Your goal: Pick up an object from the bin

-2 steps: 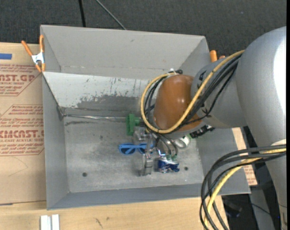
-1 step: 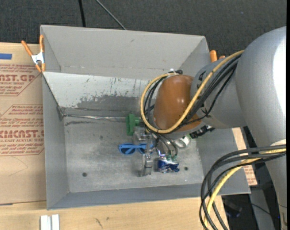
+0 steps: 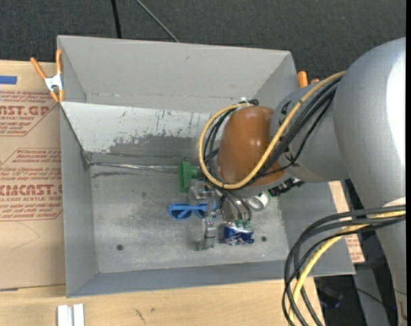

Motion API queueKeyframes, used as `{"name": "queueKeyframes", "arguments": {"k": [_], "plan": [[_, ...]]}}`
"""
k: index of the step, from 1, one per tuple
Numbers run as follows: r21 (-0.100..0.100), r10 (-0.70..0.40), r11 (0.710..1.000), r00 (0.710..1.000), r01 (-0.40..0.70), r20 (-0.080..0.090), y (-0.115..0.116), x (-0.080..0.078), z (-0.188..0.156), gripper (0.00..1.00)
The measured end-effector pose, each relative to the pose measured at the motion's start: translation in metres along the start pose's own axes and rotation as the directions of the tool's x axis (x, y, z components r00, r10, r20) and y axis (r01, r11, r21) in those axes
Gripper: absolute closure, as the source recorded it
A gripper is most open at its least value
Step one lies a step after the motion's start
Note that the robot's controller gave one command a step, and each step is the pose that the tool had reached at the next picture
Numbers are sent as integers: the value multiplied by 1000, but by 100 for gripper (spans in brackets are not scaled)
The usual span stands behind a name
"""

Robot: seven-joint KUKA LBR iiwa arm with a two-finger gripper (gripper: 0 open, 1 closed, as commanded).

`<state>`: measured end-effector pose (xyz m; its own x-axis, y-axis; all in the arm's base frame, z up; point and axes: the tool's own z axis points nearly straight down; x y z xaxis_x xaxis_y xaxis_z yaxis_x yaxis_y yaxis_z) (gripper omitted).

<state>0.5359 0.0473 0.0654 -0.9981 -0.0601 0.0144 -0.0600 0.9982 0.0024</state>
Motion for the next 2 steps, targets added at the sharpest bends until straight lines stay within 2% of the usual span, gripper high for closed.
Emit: {"name": "queueKeyframes", "arguments": {"k": [1,2], "plan": [[-1,0,1000,1000,0,0,0,0,0,0],[-2,0,1000,1000,0,1,1,0,-1,100]]}}
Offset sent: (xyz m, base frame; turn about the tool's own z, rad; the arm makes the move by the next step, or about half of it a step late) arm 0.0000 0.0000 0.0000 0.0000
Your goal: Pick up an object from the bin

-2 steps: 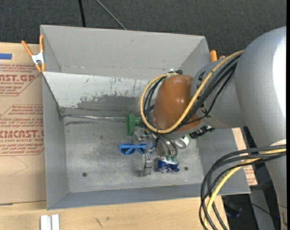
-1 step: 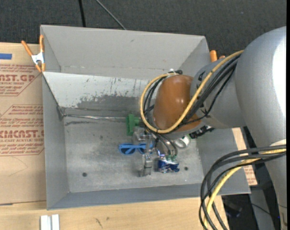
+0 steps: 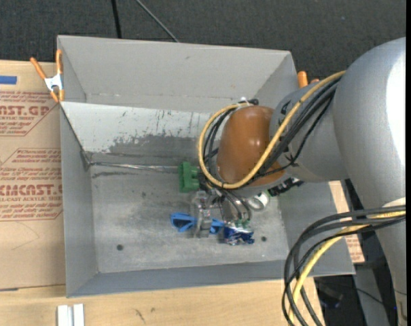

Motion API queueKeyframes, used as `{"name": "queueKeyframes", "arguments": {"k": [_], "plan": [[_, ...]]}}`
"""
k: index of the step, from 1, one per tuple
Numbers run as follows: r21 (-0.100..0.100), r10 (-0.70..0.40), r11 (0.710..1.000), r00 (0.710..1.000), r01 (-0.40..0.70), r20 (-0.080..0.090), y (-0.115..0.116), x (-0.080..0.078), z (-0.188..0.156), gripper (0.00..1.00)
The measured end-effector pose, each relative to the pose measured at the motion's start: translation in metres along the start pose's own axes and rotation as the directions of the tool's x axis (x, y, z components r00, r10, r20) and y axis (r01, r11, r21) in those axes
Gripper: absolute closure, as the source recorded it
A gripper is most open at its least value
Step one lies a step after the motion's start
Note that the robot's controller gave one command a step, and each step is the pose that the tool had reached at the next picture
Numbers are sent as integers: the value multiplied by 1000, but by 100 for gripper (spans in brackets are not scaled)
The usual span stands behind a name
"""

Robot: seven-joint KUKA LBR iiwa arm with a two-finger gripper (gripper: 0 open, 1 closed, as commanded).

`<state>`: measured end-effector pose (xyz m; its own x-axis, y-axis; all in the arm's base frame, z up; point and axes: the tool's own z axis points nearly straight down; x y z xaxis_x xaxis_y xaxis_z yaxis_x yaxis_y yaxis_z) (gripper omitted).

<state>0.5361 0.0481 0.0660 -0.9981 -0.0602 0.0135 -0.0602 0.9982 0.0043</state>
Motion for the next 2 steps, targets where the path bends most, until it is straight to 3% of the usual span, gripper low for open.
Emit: {"name": "queueKeyframes", "arguments": {"k": [1,2], "plan": [[3,-1,1000,1000,1,15,1,0,-16,100],[3,-2,1000,1000,2,20,2,-1,-66,100]]}}
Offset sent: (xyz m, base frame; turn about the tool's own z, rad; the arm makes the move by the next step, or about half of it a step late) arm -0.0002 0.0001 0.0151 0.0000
